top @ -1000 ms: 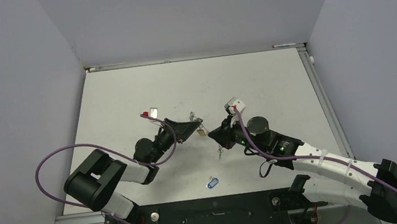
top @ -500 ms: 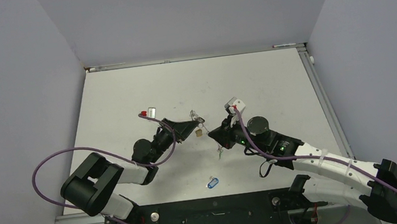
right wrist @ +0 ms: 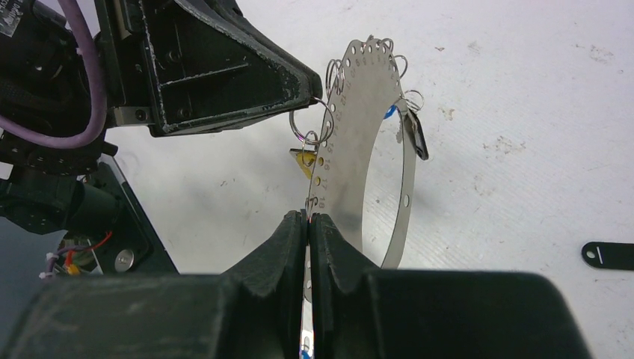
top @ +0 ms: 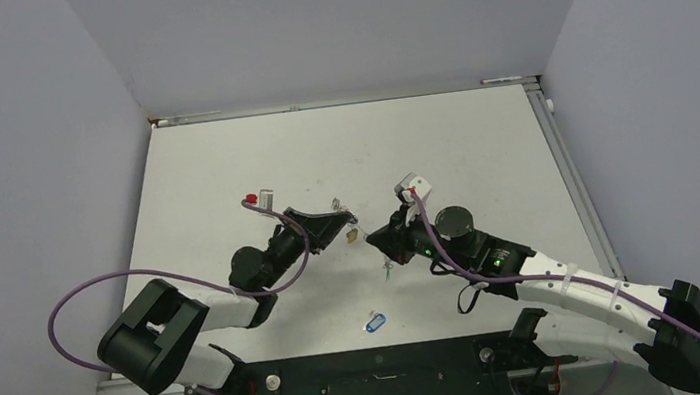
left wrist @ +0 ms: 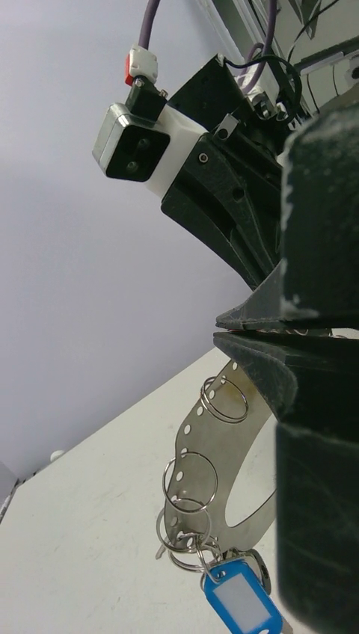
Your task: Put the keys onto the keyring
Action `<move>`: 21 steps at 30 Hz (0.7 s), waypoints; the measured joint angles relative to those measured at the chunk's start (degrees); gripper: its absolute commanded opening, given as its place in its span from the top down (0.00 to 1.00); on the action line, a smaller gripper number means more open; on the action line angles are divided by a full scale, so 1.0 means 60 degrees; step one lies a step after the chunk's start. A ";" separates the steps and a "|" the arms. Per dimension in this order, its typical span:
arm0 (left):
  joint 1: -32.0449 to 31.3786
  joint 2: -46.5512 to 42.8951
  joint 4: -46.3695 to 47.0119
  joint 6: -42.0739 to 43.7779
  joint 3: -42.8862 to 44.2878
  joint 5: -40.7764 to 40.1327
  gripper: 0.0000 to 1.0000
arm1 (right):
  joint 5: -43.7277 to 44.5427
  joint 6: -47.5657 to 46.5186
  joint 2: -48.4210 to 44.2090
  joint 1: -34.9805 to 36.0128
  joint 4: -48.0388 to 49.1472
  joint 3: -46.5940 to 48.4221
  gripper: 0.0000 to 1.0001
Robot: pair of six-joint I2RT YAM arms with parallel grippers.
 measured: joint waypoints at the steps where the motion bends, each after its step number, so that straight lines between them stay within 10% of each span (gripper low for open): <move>1: -0.0011 -0.0098 -0.0080 0.0146 0.0000 0.0040 1.00 | -0.0011 -0.0015 0.0000 0.0033 0.0004 0.0000 0.90; 7: -0.0066 -0.0769 -0.0860 0.0885 0.0000 0.0117 1.00 | -0.0022 -0.0229 0.0000 0.0036 -0.0087 0.0098 0.43; 21: -0.0608 -0.1894 -0.2958 0.1858 0.0007 -0.0510 1.00 | 0.0058 -0.1311 0.0306 0.0036 -0.0612 0.0812 0.30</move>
